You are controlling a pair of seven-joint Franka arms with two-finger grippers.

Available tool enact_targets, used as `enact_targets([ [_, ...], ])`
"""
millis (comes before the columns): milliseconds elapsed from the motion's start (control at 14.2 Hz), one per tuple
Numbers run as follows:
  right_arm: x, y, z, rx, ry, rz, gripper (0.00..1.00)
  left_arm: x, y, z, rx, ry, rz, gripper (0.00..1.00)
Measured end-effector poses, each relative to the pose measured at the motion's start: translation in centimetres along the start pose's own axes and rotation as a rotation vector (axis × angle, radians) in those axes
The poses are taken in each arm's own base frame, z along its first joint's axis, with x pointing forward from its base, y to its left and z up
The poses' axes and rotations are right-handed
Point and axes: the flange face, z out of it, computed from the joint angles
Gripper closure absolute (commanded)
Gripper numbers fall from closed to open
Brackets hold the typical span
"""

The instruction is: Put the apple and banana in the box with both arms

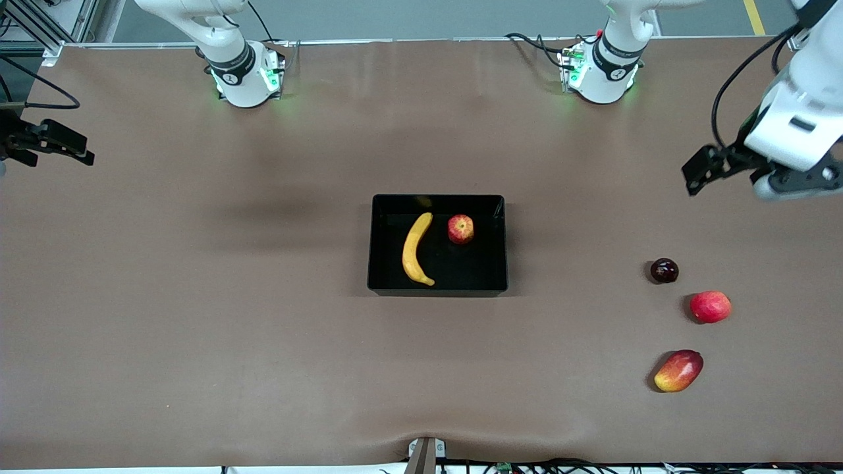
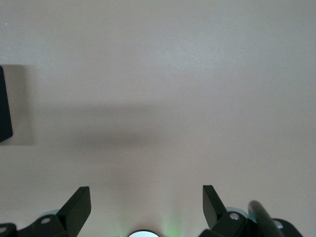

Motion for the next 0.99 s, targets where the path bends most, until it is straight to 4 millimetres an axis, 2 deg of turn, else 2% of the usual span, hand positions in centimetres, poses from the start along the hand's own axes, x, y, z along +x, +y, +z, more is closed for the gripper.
enact_targets([
  [141,0.0,0.1,0.0,0.0,0.0,0.001,0.0,-1.7,-1.1,-0.3,0.001,-0.006,0.017,0.0],
  [352,0.0,0.1,0.0,0.0,-0.001,0.002,0.0,-3.4,-1.1,-0.4,-0.005,-0.019,0.042,0.0],
  [493,0.0,0.2,0.0,0.0,-0.001,0.003,0.0,-3.8,-1.0,-0.4,-0.028,-0.039,0.04,0.0],
  [774,0.0,0.3,0.0,0.001,-0.001,0.005,0.0,-4.1,-2.1,-0.4,-0.07,-0.07,0.057,0.0],
  [985,-0.1,0.3,0.0,0.001,-0.002,0.005,0.0,-4.4,-2.4,-1.0,-0.07,-0.074,0.057,0.0],
])
